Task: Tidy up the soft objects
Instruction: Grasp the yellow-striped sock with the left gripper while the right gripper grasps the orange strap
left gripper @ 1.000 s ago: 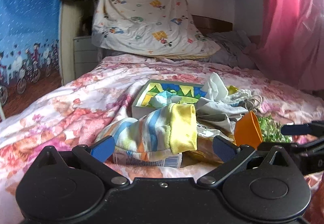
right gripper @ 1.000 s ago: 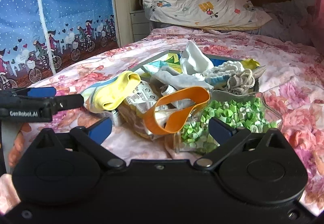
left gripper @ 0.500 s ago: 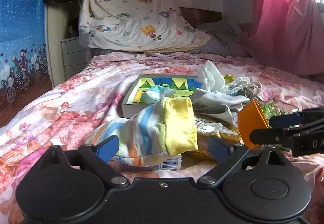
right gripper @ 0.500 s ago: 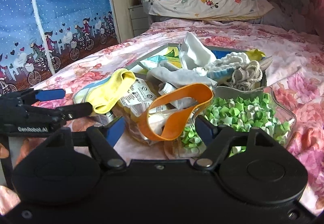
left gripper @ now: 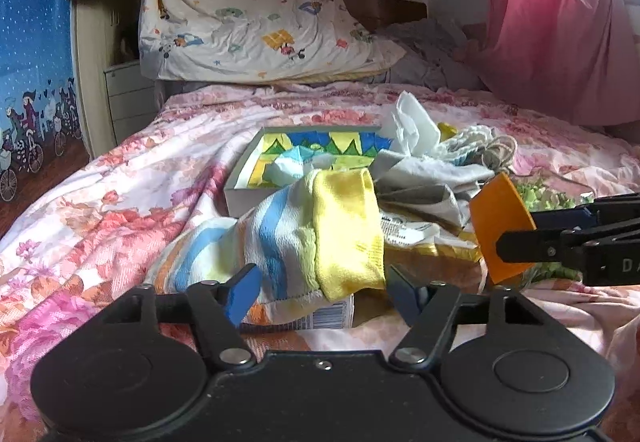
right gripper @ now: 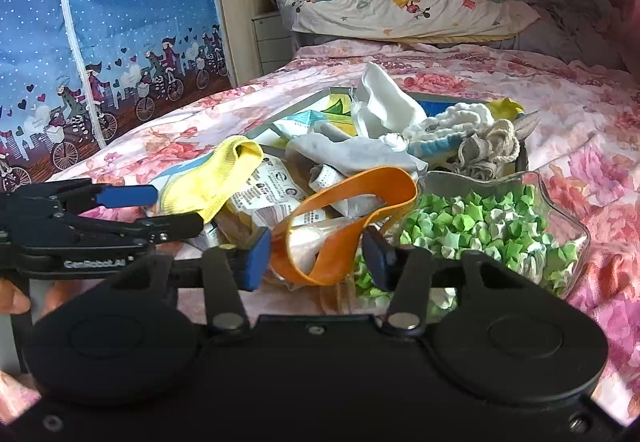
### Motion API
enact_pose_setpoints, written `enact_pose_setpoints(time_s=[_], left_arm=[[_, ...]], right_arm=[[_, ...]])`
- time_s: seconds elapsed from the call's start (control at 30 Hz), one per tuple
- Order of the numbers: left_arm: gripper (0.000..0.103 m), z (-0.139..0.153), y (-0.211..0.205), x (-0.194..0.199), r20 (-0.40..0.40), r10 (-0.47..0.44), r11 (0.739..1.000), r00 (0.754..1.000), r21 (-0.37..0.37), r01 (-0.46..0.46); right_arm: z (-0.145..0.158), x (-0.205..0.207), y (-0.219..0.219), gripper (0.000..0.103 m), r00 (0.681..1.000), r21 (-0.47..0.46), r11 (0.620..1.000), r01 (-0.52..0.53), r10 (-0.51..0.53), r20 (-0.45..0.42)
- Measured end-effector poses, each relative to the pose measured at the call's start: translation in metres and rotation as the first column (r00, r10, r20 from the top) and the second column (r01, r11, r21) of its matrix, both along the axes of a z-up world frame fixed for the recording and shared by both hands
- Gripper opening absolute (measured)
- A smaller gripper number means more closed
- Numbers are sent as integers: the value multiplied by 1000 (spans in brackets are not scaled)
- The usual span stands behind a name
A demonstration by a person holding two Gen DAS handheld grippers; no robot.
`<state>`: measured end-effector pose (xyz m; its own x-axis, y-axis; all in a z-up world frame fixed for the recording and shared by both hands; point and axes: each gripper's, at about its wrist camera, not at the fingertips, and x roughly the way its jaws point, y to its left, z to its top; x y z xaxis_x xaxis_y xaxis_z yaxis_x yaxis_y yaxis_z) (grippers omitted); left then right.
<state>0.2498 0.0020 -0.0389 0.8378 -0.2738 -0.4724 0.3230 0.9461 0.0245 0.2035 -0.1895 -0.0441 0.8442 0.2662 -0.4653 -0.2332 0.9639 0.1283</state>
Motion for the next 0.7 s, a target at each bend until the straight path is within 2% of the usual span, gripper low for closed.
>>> enact_pose_setpoints(time_s=[0.23,0.4,0.6,0.7], left_arm=[[44,-4,2,5,-34,6,1000,999,-8,-6],[17,-3,2,4,-28,22,1000,999,2,-22],[11,1,1,1,-24,44,999,999,2,-44],[10,6,-2,-6,-1,38,999,999,-2,-38]], right_arm=[[-1,-1,2,31,1000,-10,1000,-9,9,0],[-1,-2,4,28,1000,-16,1000,-15,15,1],[-1,-3,7,22,1000,-49,999,-17,17,2],[-2,-3,8,16,1000,-55,998,-21,21,3]])
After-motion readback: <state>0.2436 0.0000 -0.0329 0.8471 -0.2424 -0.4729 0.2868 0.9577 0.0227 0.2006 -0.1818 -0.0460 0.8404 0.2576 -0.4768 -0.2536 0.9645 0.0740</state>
